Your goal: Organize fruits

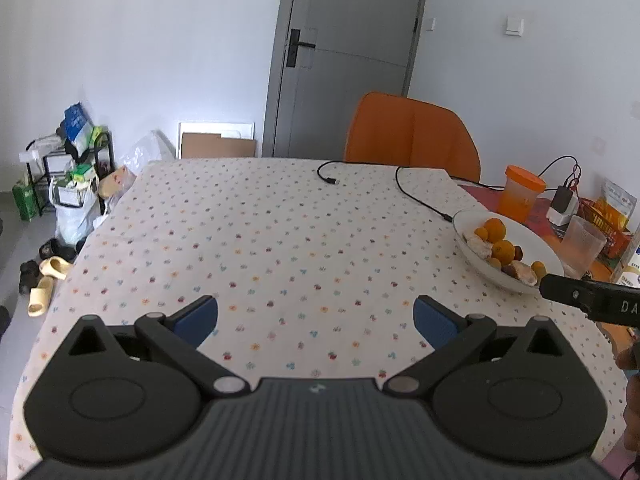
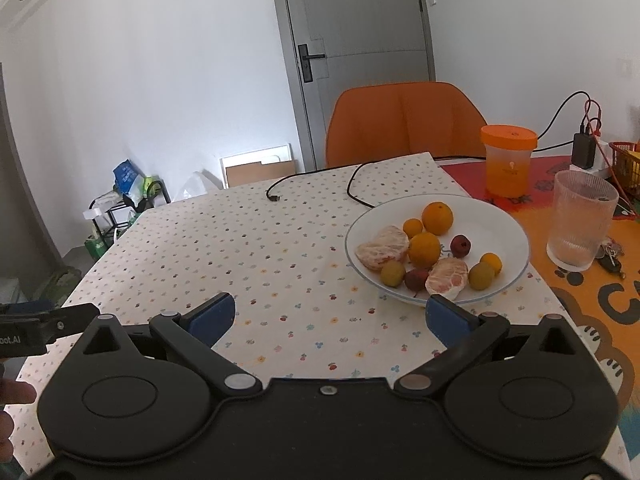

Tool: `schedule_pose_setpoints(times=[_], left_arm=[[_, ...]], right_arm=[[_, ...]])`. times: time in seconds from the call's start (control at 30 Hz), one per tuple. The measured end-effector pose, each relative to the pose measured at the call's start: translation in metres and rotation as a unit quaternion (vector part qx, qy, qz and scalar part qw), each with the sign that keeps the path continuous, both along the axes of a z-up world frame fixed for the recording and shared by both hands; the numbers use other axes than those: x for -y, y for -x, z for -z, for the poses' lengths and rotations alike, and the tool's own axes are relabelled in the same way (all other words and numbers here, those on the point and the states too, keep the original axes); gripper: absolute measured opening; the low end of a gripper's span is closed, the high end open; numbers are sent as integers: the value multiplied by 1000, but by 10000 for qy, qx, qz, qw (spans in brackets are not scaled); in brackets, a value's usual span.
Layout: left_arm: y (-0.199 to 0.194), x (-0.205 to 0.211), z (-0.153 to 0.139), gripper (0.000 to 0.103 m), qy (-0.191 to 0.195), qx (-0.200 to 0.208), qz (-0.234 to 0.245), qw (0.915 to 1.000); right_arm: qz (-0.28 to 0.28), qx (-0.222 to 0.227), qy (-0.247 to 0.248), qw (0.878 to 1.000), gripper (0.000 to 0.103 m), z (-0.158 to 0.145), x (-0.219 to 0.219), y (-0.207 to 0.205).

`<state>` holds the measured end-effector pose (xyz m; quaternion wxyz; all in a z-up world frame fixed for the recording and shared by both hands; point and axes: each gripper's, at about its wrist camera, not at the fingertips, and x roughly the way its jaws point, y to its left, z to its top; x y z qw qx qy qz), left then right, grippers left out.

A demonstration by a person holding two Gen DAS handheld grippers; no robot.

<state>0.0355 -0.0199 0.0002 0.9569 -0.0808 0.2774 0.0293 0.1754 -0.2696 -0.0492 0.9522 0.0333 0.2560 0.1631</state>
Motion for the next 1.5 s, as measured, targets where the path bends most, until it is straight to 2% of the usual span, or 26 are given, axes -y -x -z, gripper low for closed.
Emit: schedule_pose_setpoints(times=[0.33,0.8,1.5], left_arm=[[13,-1,8,103,-24,-58,-68,10000],[18,1,2,103,-80,35,-112,9999],[17,-2,1,103,-73,39,-149,9999]], right_arm=[[18,-35,124,9999,103,4,-5,12],[-202,32,153,9997,103,6,-9,23],[-243,56,161,9996,103,4,-11,23]])
